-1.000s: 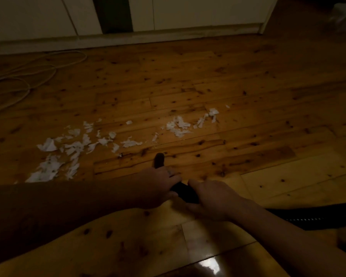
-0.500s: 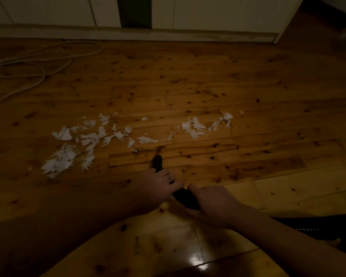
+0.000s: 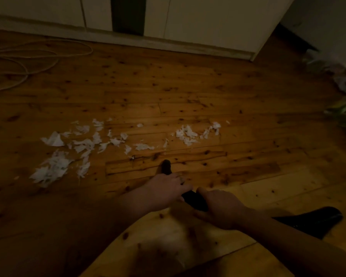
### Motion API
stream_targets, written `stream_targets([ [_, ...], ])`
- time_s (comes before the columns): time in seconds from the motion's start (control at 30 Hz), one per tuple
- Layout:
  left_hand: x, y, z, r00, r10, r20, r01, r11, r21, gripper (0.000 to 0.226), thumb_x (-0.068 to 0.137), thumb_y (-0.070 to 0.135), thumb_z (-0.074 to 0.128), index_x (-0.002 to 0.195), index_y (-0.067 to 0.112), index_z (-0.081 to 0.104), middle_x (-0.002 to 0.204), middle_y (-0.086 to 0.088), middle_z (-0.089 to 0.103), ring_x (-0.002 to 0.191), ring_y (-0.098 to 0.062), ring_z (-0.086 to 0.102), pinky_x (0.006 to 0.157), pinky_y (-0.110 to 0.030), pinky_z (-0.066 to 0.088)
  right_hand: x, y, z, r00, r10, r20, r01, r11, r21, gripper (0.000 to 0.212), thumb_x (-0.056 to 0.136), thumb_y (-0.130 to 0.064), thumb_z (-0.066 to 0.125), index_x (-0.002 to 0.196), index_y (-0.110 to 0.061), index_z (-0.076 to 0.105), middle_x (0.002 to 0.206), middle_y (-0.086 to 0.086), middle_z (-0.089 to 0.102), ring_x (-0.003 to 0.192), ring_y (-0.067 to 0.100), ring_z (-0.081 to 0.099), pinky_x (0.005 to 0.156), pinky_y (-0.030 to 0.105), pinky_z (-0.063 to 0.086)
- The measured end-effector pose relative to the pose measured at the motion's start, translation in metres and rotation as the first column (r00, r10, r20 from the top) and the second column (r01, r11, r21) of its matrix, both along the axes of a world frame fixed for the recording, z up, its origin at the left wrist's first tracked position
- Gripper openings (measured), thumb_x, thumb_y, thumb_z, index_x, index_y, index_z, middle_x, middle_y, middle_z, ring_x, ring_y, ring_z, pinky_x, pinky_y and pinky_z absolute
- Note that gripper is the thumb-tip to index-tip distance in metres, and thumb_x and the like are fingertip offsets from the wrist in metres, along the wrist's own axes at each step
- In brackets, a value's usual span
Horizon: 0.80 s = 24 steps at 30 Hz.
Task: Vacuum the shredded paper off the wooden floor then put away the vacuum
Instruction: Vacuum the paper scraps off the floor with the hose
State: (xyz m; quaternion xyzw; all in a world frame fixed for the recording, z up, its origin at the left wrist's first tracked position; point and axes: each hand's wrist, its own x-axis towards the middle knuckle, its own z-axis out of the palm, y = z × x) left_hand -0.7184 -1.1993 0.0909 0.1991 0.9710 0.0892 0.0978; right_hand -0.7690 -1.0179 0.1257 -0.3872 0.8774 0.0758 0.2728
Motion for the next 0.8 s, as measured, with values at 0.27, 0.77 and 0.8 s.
stream_targets([
  [0.27, -0.019, 0.006, 0.013, 0.997, -0.073, -0.037, 0.074, 0.997, 0.010, 0.038, 0.100, 0.036, 0.044, 0.135, 0.021, 0.038, 0.133, -0.006, 0.050, 0.120, -0.025, 0.048, 0.086, -0.042, 0.051, -0.019, 0.007, 0.032, 1.000, -0.001, -0.016, 0.002, 0.998, 0.069, 0.052, 0.092, -0.060, 0.051, 0.126, -0.022, 0.042, 0.115, 0.006, 0.060, 0.096, 0.024, 0.059, 0.067, 0.029, 0.036],
  [0.77, -0.022, -0.026, 0.008, 0.999, -0.046, -0.014, 0.045, 0.996, -0.079, 0.046, 0.102, 0.043, 0.034, 0.143, 0.023, 0.030, 0.136, -0.003, 0.045, 0.117, -0.022, 0.047, 0.069, -0.032, 0.035, -0.051, -0.023, 0.015, 0.969, 0.225, 0.105, -0.217, 0.973, -0.080, 0.070, 0.091, -0.063, 0.048, 0.149, -0.034, 0.022, 0.122, -0.002, 0.063, 0.101, 0.019, 0.061, 0.072, 0.029, 0.043],
  [0.8, -0.020, -0.032, 0.006, 0.999, -0.036, -0.025, 0.034, 0.997, -0.068, 0.047, 0.102, 0.043, 0.034, 0.144, 0.023, 0.031, 0.133, -0.005, 0.047, 0.114, -0.023, 0.049, 0.067, -0.032, 0.035, -0.052, -0.027, 0.011, 0.966, 0.237, 0.098, -0.228, 0.968, -0.103, 0.070, 0.091, -0.064, 0.047, 0.149, -0.035, 0.021, 0.122, -0.002, 0.063, 0.100, 0.019, 0.061, 0.071, 0.029, 0.042],
])
